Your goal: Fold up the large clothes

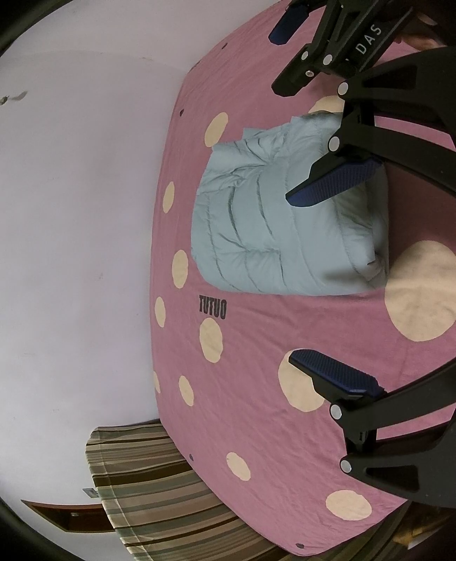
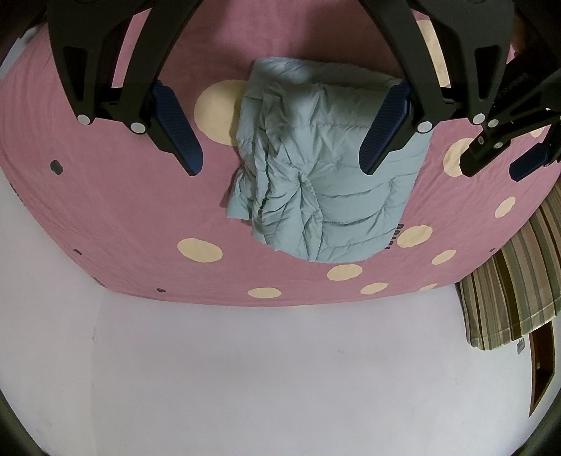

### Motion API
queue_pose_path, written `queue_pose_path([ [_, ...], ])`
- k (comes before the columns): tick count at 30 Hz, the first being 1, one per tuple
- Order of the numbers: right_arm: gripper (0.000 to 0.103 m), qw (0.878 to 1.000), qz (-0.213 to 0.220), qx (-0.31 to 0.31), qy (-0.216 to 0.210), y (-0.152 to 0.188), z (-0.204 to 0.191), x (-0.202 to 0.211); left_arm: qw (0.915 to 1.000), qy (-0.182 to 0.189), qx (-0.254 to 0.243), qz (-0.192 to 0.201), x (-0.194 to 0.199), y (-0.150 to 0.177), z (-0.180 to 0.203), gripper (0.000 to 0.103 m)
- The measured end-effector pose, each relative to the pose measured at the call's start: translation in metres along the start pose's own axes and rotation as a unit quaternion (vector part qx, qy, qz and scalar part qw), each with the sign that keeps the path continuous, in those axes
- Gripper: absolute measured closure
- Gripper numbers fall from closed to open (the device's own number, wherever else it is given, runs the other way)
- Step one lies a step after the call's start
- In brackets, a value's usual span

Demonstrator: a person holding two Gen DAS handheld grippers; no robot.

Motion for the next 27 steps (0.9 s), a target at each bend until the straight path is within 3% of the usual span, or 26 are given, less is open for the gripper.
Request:
queue_pose_path([
  [27, 0.012, 1.000, -0.001, 0.005, -0.003, 0.0015, -0.0026, 0.0001, 1.0000, -0.008, 0.004, 0.004, 0.0000, 0.0000, -0.0034, 0.021],
])
Point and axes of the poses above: each gripper's, at about its wrist camera, not at the fingertips, and x roughly against the way its jaws point, z to its right, y to its underside, the point moved 4 cm from there along -x, roughly the way its jaws point, and after that the axes turned 13 degrees about z, right-handed, at the moved point
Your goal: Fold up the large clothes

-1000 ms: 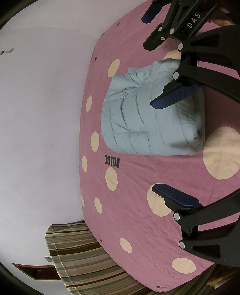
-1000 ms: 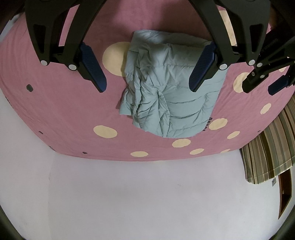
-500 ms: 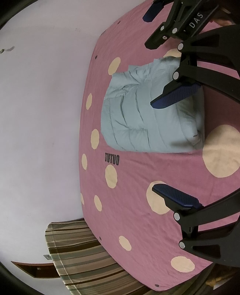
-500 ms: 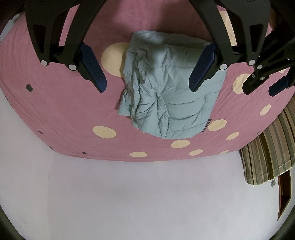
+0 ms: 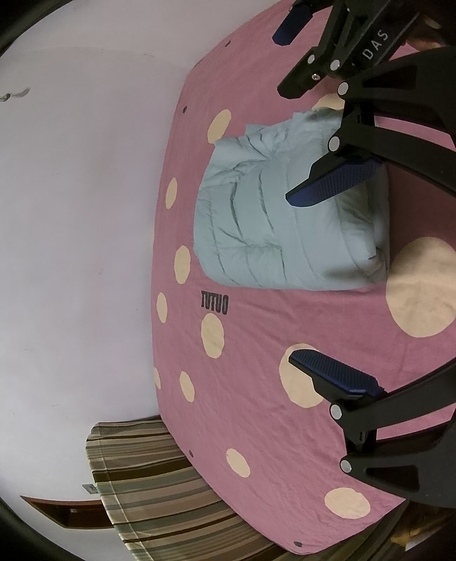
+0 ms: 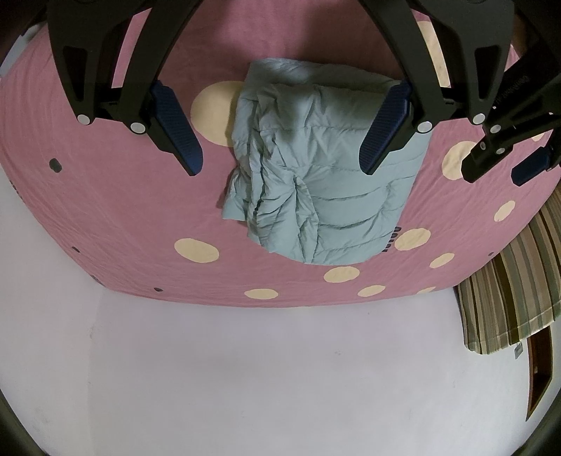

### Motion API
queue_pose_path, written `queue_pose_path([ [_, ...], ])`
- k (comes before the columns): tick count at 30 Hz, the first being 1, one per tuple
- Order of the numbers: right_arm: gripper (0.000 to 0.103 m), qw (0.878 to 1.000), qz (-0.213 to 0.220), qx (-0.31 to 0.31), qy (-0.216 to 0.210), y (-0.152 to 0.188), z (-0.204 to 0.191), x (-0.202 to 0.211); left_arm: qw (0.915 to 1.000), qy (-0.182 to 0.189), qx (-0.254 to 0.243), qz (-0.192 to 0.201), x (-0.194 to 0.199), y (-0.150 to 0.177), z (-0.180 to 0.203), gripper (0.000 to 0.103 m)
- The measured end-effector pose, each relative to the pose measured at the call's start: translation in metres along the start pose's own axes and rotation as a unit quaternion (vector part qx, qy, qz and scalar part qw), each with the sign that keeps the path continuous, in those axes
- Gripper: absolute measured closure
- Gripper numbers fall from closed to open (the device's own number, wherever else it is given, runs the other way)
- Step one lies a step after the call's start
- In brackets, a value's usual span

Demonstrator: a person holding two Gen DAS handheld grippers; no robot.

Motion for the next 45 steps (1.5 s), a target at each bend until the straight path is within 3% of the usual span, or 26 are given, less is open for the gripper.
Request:
queue_pose_path([
  [23, 0.012, 1.000, -0.001, 0.015, -0.009, 0.001, 0.006, -0.005, 1.0000, -0.003, 0.000, 0.005, 0.001, 0.002, 0.000, 0.021],
  [28, 0.012, 1.000, -0.001, 0.016, -0.010, 0.001, 0.007, -0.005, 0.9999, 0.012, -0.001, 0.001, 0.000, 0.003, 0.003, 0.021],
  [30, 0.012, 1.000, -0.001, 0.017, -0.010, 0.001, 0.007, -0.005, 0.9999, 0.015, 0.001, 0.000, 0.000, 0.005, 0.003, 0.016],
  [39, 0.009, 1.000, 0.002, 0.022, -0.008, 0.000, 0.009, -0.006, 0.9999, -0.005, -0.005, 0.010, -0.008, 0.006, -0.001, 0.016],
  [45, 0.003, 1.000, -0.003, 0.023, 0.018, 0.002, 0.035, -0.018, 0.9993, -0.035, 0.008, -0.005, -0.032, 0.012, -0.035, 0.016],
])
Point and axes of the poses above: each gripper's, at about its wrist camera, not at the fingertips, and x roughly against the way its jaws point, z to its right, y to its underside, the point moved 4 cm from there along -x, roughly the way its jaws point, and after that the axes turned 13 degrees about z, right-handed, at the moved point
